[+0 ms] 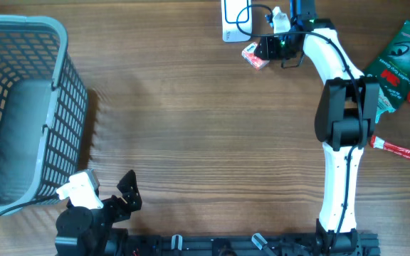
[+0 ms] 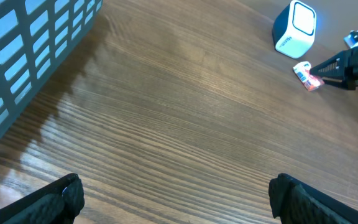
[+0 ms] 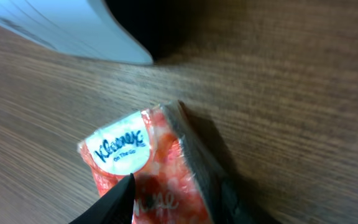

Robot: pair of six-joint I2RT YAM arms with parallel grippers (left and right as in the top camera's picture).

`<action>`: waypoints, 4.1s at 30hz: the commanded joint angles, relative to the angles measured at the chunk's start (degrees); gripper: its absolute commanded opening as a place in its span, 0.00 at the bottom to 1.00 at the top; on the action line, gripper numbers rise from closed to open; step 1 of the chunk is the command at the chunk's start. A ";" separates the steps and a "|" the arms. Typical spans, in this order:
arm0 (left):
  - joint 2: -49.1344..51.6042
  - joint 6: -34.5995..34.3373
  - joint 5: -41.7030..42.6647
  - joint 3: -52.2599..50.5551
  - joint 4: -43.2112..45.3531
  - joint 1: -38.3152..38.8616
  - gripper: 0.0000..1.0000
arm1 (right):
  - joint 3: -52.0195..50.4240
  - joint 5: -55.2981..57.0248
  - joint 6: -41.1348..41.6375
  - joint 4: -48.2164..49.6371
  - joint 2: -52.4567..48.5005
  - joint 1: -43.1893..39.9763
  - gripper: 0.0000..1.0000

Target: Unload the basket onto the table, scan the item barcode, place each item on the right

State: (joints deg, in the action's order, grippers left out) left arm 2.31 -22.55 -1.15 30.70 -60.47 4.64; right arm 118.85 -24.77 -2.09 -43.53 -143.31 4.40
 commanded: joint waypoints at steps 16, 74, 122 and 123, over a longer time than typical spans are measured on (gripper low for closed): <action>-0.24 1.14 0.24 -0.07 0.09 -0.37 1.00 | 2.45 -8.28 -5.64 -4.28 9.97 0.13 0.04; -0.24 1.14 0.24 -0.07 0.09 -0.37 1.00 | -17.29 54.77 36.72 -20.02 24.57 -27.08 0.05; -0.24 1.14 0.24 -0.07 0.09 -0.37 1.00 | -29.14 -2.80 0.61 -24.09 96.59 -24.35 1.00; -0.24 1.14 0.24 -0.07 0.09 -0.37 1.00 | -32.11 -3.45 0.61 -21.42 98.27 -23.65 1.00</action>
State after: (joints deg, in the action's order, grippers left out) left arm 2.31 -22.55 -1.15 30.70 -60.49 4.64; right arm 92.36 -26.24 3.57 -68.36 -48.05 -20.23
